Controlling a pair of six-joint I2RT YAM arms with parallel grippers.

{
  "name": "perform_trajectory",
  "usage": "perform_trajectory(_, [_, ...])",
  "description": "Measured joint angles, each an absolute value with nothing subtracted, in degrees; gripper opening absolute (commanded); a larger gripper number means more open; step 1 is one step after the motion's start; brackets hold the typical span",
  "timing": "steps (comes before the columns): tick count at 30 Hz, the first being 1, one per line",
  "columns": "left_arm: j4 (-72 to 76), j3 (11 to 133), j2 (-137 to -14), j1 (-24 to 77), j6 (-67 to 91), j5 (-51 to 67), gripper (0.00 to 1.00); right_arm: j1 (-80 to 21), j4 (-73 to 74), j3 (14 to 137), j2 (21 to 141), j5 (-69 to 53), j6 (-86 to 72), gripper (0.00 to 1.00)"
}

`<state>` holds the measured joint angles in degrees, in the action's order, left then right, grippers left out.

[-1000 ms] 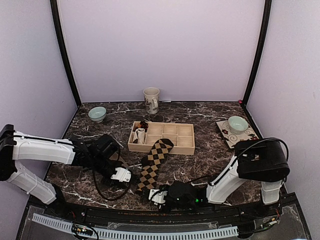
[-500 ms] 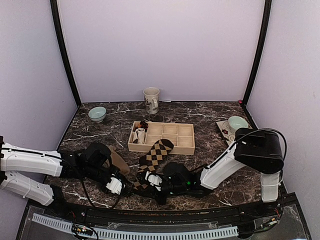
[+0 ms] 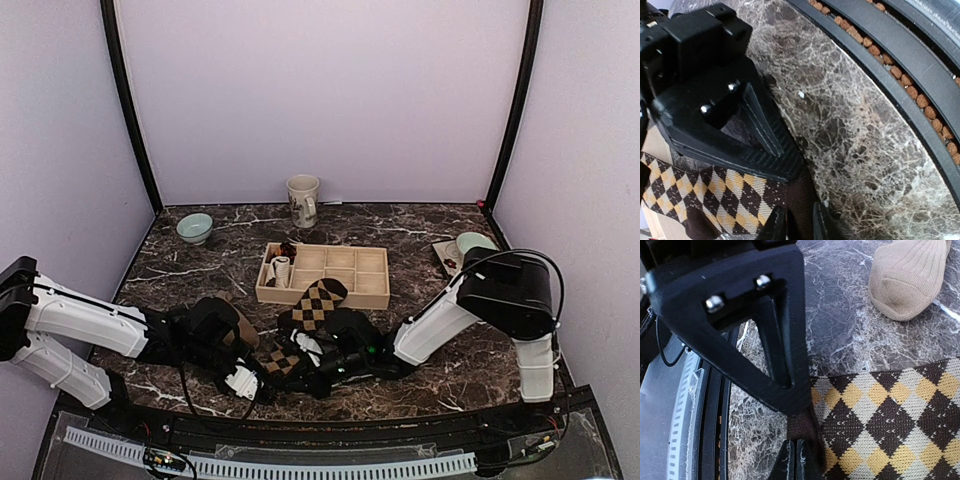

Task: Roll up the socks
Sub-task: Roll the sock at the center of the board.

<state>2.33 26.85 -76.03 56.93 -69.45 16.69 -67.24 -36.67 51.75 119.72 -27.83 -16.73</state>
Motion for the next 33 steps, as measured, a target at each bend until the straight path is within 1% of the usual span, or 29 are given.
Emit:
perform_trajectory(10, [3.3,28.0,-80.1,57.0,-67.9,14.2,0.01,-66.9,-38.5,51.0,120.0,-28.5,-19.8,0.00])
perform_trajectory(12, [3.3,28.0,-80.1,57.0,-67.7,14.0,0.00,-66.9,-38.6,51.0,120.0,-28.5,-20.1,0.01])
perform_trajectory(14, [3.2,28.1,-80.3,57.0,-67.1,14.0,0.00,-66.9,-38.7,50.9,120.0,-28.4,-20.1,0.08])
perform_trajectory(17, [1.3,30.1,-81.4,56.9,-65.8,14.3,0.00,-67.0,-40.0,49.9,119.6,-28.3,-19.8,0.27])
perform_trajectory(19, [-1.5,32.2,-82.1,56.7,-65.0,15.4,0.00,-67.1,-40.9,48.4,118.4,-27.5,-19.4,0.32])
perform_trajectory(21, [-4.7,34.9,-82.6,56.2,-63.8,17.0,0.00,-67.2,-42.9,44.9,115.9,-25.4,-17.7,0.40])
perform_trajectory(23, [-7.8,37.3,-82.8,55.7,-62.7,18.9,0.00,-67.2,-45.5,39.2,112.7,-22.7,-16.4,0.51])
perform_trajectory(24, [-9.2,38.2,-82.8,55.5,-62.2,19.8,0.00,-67.2,-47.6,36.3,111.5,-21.4,-16.0,0.55])
perform_trajectory(26, [-11.6,39.6,-82.8,55.2,-60.9,21.7,0.00,-67.2,-53.4,29.6,108.9,-18.8,-14.3,0.58])
perform_trajectory(28, [-13.4,40.2,-82.8,55.0,-59.7,23.2,0.00,-67.5,-57.1,25.4,107.4,-15.9,-12.9,0.59])
perform_trajectory(33, [-17.1,40.9,-84.2,55.0,-58.9,25.8,0.00,-70.6,-57.3,23.9,105.3,-7.4,-7.4,0.56])
